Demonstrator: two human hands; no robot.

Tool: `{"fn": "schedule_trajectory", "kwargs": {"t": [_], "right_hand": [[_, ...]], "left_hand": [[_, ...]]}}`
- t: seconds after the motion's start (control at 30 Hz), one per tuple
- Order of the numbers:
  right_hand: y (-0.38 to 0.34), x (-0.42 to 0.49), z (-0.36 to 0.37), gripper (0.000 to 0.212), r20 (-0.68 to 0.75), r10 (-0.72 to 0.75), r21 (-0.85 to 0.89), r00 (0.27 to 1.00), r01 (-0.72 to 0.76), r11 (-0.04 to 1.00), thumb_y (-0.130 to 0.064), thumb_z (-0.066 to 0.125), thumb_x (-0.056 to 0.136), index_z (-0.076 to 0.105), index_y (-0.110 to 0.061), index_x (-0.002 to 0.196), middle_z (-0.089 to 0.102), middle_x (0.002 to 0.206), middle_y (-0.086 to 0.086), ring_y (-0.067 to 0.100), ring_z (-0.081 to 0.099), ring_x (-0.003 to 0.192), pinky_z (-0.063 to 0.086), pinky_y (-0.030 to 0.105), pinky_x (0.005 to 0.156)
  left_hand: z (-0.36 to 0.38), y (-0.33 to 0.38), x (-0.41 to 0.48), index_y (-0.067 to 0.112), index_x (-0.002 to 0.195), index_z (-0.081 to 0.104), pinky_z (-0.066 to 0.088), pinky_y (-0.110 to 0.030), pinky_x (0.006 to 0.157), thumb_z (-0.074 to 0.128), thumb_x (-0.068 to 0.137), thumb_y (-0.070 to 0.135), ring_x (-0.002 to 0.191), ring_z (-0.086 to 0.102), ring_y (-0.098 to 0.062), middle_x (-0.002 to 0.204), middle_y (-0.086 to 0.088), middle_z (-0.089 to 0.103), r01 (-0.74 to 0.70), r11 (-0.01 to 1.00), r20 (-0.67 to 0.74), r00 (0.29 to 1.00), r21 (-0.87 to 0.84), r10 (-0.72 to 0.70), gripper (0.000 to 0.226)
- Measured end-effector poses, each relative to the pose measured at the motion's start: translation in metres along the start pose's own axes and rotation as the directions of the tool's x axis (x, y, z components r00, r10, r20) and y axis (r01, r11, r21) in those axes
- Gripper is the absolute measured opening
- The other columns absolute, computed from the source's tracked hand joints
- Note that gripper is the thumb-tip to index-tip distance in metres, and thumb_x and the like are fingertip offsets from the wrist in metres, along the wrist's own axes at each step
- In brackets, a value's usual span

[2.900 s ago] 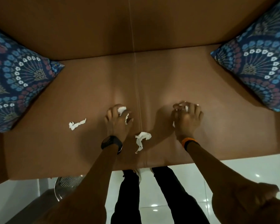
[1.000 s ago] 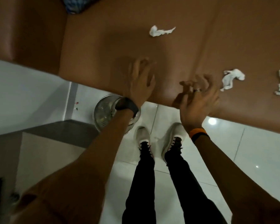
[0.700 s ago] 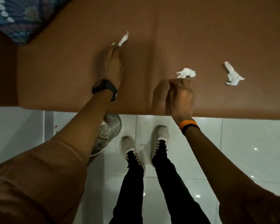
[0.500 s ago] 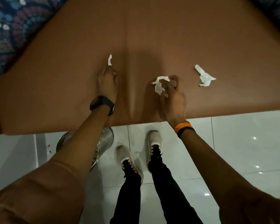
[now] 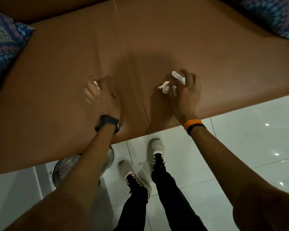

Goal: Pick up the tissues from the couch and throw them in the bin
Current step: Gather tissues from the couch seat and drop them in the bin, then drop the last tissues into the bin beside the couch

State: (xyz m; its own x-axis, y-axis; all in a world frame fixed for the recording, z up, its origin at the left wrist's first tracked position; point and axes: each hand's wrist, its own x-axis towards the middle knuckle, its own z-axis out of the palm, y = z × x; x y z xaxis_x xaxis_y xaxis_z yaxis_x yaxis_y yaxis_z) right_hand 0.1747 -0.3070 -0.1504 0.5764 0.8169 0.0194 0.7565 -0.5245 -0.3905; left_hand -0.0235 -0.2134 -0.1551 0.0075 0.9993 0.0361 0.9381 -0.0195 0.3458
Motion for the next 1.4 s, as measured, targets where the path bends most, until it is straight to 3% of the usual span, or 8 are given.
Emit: {"fn": "schedule_trajectory", "kwargs": {"t": [0.1,0.2,0.3,0.4,0.5,0.9,1.2,1.4], "right_hand": [[0.009,0.01,0.004,0.02,0.086,0.094,0.014,0.992,-0.095,0.995,-0.01,0.066,0.087,0.078,-0.007,0.103,0.066,0.134,0.01,0.036,0.057,0.125,0.053,0.046,0.093],[-0.002,0.006,0.01,0.016,0.107,0.076,0.027,0.991,-0.079,0.996,-0.008,0.066,0.09,0.078,-0.004,0.099,0.073,0.117,0.011,0.032,0.065,0.113,0.054,0.039,0.079],[-0.03,-0.008,0.018,0.016,0.125,-0.025,0.054,0.992,0.019,0.998,-0.01,0.065,0.092,0.079,-0.005,0.097,0.077,0.109,0.011,0.032,0.068,0.103,0.054,0.038,0.072],[-0.072,-0.037,0.03,0.012,0.174,-0.137,0.129,0.975,0.116,0.985,-0.01,0.068,0.091,0.079,-0.008,0.095,0.078,0.105,0.011,0.033,0.071,0.093,0.057,0.04,0.071],[-0.121,-0.082,0.045,0.008,0.238,-0.274,0.244,0.932,0.216,0.945,-0.009,0.07,0.089,0.078,-0.009,0.093,0.078,0.098,0.011,0.033,0.072,0.081,0.058,0.039,0.068],[-0.236,-0.294,0.165,0.023,0.66,-0.534,0.279,0.528,0.487,0.827,-0.005,0.059,0.095,0.077,-0.007,0.107,0.076,0.116,0.01,0.028,0.071,0.103,0.059,0.037,0.087],[-0.244,-0.322,0.265,0.062,0.826,-0.473,0.174,0.307,0.659,0.732,-0.015,0.072,0.09,0.047,-0.006,0.146,0.051,0.148,0.022,0.043,0.062,0.122,0.056,0.051,0.099],[-0.259,-0.308,0.202,0.047,0.461,-0.747,0.314,0.478,0.7,0.641,-0.033,0.055,0.094,0.06,-0.009,0.134,0.064,0.134,0.013,0.032,0.063,0.119,0.06,0.041,0.091]], "left_hand": [[0.007,-0.017,0.007,0.024,0.127,0.056,0.039,-0.042,0.105,0.062,0.079,0.013,0.124,0.044,-0.034,0.142,-0.015,0.043,0.193,0.978,0.039,0.981,-0.074,-0.19,0.049],[0.013,-0.034,0.005,0.01,0.126,0.061,0.041,-0.032,0.103,0.057,0.087,0.008,0.123,0.048,-0.032,0.134,-0.017,0.051,0.134,0.966,0.089,0.989,-0.22,-0.117,0.039],[0.011,-0.043,0.002,0.002,0.12,0.065,0.041,-0.016,0.096,0.054,0.092,-0.002,0.116,0.058,-0.028,0.128,-0.018,0.06,0.066,0.95,0.106,0.994,-0.304,-0.035,0.031],[-0.001,-0.054,-0.004,0.0,0.109,0.071,0.051,-0.029,0.099,0.055,0.092,-0.005,0.11,0.064,-0.029,0.12,-0.019,0.067,0.116,0.9,0.17,0.984,-0.419,-0.048,0.024],[-0.023,-0.081,-0.026,0.003,0.098,0.074,0.046,-0.015,0.085,0.063,0.088,-0.002,0.103,0.065,-0.023,0.112,-0.016,0.07,0.153,0.892,0.144,0.984,-0.425,-0.1,0.016],[-0.059,-0.317,-0.188,-0.004,0.079,0.072,0.037,-0.007,0.067,0.062,0.082,-0.01,0.079,0.06,-0.017,0.087,-0.02,0.076,0.64,0.665,0.224,0.764,-0.385,-0.605,0.013],[0.022,-0.395,-0.206,0.0,0.133,0.05,0.037,-0.044,0.116,0.059,0.094,0.007,0.129,0.052,-0.035,0.136,-0.022,0.057,0.683,0.656,0.529,0.704,-0.322,-0.474,0.041],[-0.03,-0.377,-0.199,0.009,0.136,0.05,0.044,-0.043,0.112,0.073,0.086,0.027,0.131,0.048,-0.029,0.142,-0.015,0.052,0.445,0.799,0.152,0.894,-0.405,-0.421,0.057]]}}
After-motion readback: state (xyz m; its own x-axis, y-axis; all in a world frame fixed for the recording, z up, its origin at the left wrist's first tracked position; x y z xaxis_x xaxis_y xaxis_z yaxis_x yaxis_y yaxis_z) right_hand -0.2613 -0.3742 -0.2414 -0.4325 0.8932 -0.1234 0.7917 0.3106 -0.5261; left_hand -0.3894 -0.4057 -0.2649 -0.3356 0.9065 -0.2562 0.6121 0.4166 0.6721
